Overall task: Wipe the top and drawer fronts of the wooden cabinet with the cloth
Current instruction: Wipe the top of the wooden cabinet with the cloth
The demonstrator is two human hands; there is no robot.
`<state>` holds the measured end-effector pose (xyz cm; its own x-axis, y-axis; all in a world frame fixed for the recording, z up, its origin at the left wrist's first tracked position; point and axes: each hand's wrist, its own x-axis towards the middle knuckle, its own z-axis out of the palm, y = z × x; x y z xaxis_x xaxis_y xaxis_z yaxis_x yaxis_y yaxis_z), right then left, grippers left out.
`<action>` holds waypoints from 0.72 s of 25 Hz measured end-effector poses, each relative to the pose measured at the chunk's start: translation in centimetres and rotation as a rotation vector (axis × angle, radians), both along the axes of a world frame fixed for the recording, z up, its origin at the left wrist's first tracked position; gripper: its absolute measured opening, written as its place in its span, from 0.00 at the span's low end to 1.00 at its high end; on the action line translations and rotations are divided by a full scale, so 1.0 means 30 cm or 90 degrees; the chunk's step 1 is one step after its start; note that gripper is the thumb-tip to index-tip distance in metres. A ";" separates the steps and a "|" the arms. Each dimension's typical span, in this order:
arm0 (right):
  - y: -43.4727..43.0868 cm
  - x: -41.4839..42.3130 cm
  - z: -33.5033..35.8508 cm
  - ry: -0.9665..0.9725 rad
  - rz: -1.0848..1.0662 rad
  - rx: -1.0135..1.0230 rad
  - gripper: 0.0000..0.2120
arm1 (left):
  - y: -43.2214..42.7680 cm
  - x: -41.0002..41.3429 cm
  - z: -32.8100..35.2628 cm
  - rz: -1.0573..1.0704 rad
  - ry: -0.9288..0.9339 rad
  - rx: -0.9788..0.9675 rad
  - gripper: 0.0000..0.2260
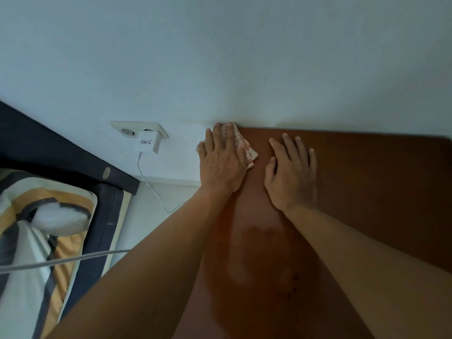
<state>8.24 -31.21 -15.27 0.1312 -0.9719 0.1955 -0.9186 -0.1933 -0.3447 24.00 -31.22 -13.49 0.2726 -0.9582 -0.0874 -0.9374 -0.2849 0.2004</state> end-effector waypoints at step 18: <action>0.379 -0.143 0.076 0.066 0.154 0.124 0.25 | 0.564 -0.046 0.049 -0.080 0.008 0.083 0.29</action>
